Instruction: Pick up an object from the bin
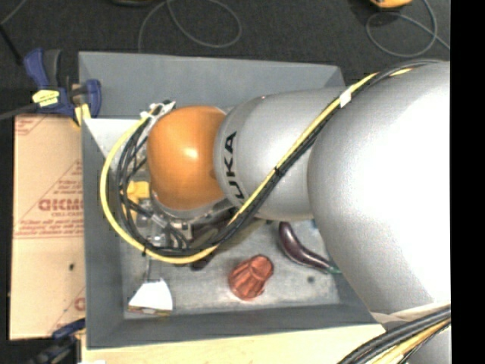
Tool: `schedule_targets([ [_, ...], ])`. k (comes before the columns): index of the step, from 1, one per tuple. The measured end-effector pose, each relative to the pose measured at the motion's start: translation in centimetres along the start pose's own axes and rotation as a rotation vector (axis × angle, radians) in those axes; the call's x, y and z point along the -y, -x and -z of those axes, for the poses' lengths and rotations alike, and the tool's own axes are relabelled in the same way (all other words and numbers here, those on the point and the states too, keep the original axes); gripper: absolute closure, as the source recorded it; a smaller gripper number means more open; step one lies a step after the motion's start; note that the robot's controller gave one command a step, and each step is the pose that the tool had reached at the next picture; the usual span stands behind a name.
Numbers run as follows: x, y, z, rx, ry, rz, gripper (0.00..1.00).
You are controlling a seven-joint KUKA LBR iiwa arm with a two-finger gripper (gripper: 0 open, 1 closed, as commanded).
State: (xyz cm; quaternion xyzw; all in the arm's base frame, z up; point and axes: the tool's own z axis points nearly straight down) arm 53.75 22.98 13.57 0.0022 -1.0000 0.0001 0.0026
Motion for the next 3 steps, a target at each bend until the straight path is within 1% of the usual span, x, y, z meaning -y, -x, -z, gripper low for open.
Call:
schedule_targets([
  [1,0.1,0.2,0.5,0.007,0.002,-0.005,0.0],
  [2,4.0,3.0,-3.5,0.011,0.004,0.122,0.0],
  [3,7.6,4.9,-3.7,0.002,-0.001,0.252,0.0],
])
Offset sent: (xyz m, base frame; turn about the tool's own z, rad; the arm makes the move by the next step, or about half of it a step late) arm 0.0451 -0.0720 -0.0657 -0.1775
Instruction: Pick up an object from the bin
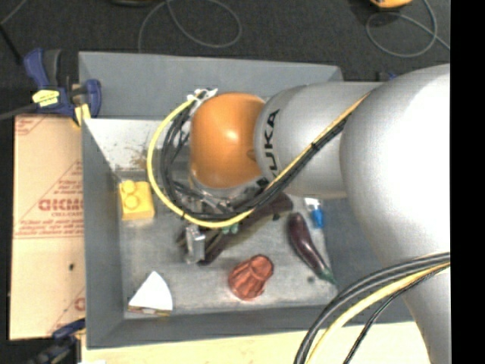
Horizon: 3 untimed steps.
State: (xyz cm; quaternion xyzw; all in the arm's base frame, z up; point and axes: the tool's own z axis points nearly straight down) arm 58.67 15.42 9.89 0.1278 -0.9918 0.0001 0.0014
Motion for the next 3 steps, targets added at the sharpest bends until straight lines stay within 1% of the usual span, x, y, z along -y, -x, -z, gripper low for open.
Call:
schedule_targets([
  [1,1.8,-1.5,0.6,0.013,0.004,0.005,0.0],
  [2,4.4,-0.1,-2.5,0.007,0.0,0.092,0.0],
  [3,8.8,-0.6,-2.7,0.017,0.002,0.299,1.0],
])
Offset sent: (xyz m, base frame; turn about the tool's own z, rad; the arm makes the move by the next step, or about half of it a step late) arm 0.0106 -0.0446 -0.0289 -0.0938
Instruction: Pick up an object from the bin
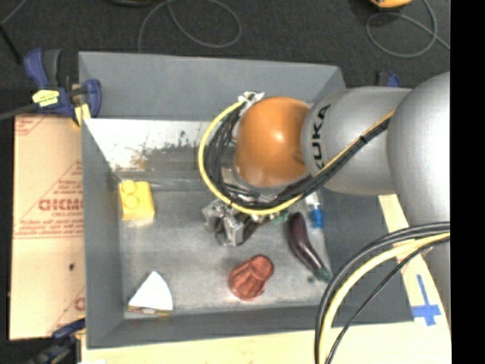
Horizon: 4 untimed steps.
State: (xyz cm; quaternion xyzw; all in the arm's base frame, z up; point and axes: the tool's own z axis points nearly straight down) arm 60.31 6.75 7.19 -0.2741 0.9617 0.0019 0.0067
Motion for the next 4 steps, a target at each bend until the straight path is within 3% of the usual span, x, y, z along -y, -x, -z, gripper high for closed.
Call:
schedule_targets([
  [4,0.0,0.1,1.5,0.004,0.0,-0.004,1.0],
])
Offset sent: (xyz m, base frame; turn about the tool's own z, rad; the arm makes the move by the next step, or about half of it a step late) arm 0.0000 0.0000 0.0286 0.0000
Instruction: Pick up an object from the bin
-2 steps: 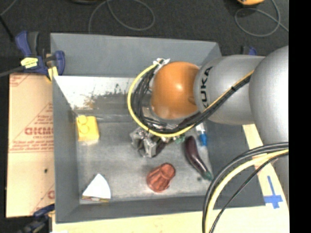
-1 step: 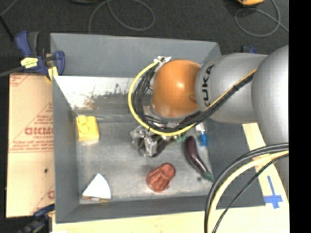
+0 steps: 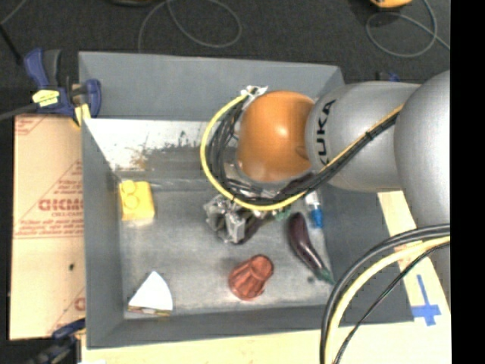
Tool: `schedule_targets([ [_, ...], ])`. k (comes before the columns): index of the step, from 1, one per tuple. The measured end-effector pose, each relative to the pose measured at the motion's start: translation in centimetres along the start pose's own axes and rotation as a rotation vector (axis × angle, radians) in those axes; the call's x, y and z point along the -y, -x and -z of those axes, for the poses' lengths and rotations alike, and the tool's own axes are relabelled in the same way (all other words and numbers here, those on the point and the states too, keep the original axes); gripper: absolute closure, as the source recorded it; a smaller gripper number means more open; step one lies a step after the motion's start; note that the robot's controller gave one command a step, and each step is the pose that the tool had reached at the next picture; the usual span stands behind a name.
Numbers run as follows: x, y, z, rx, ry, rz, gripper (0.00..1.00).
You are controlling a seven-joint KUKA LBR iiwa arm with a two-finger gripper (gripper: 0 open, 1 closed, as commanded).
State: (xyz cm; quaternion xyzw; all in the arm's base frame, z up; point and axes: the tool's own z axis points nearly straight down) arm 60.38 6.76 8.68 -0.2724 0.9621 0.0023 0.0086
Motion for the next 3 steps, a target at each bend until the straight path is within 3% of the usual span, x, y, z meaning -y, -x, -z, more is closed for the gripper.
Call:
schedule_targets([
  [2,-0.1,-0.2,3.0,-0.01,0.005,-0.001,1.0],
  [3,0.0,-0.1,5.3,-0.006,0.002,0.0,1.0],
])
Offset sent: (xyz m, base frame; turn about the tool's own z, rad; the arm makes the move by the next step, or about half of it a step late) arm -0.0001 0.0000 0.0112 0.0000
